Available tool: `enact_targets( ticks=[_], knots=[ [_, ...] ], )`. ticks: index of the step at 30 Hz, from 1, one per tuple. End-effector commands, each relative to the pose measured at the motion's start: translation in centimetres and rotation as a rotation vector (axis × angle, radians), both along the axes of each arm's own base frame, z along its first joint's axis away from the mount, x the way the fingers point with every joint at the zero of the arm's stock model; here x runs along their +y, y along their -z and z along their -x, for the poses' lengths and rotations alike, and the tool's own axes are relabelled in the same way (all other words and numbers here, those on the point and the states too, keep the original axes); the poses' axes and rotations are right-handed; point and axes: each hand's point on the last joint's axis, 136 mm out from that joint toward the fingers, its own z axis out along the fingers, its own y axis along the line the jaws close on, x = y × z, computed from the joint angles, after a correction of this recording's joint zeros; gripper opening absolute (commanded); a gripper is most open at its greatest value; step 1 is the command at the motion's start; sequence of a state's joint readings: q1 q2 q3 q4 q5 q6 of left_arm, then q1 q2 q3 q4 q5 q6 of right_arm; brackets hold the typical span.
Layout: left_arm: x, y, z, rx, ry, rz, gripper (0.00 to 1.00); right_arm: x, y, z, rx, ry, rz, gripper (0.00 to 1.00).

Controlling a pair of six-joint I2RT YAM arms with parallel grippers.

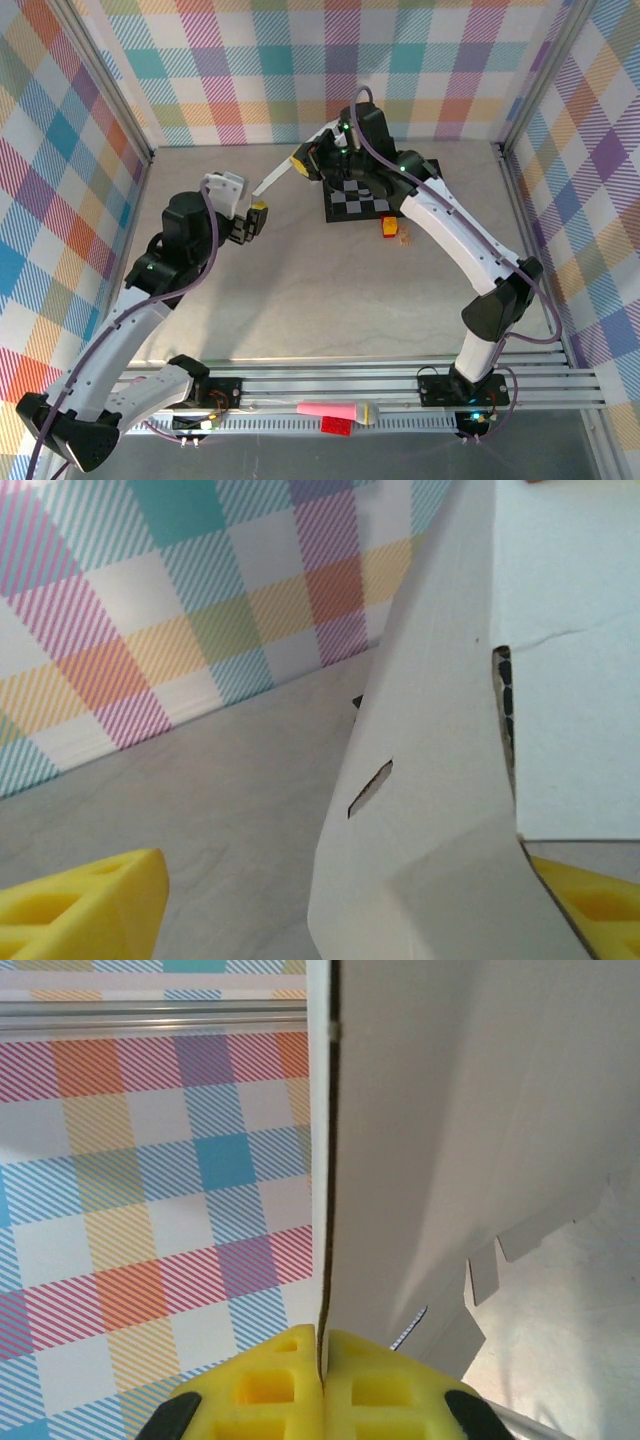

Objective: Fold the paper box

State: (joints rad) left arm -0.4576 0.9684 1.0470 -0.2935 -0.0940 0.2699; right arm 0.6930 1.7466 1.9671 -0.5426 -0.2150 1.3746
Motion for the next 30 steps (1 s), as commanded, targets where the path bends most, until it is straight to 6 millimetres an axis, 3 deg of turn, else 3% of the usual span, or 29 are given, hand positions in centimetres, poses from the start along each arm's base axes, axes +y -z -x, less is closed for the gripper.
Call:
enact_targets(
  ticks=[1,8,12,15,21,30],
  knots=[
    [-1.7,-1.3,-0.4,-0.041,0.084,-0.025,0.71,-0.5,-0.5,0.3,0.019,-0.030,0.007,0.00],
    [-2.7,0.0,-1.5,0.013,0.109,-0.040,0.45,-0.9,0.1,0.8,0.082,-0.039,0.003,0.00],
    [-3.1,-0.7,-1.7,0.018,0.111,-0.003,0.15,-1.1,0.4,0.7,0.085,-0.027,-0.002,0.00],
    [-3.8,-1.0,-1.5,0.031,0.140,0.034,0.00,-1.7,0.7,-0.1,0.067,0.006,-0.031,0.00],
    [-4.3,-0.8,-0.3,0.041,0.142,0.038,0.00,-3.0,1.1,-1.2,0.037,0.063,-0.074,0.04],
    [-5.2,-0.2,0.0,0.013,0.115,-0.036,0.00,-2.7,2.3,-1.6,0.072,0.071,-0.086,0.11]
  ],
)
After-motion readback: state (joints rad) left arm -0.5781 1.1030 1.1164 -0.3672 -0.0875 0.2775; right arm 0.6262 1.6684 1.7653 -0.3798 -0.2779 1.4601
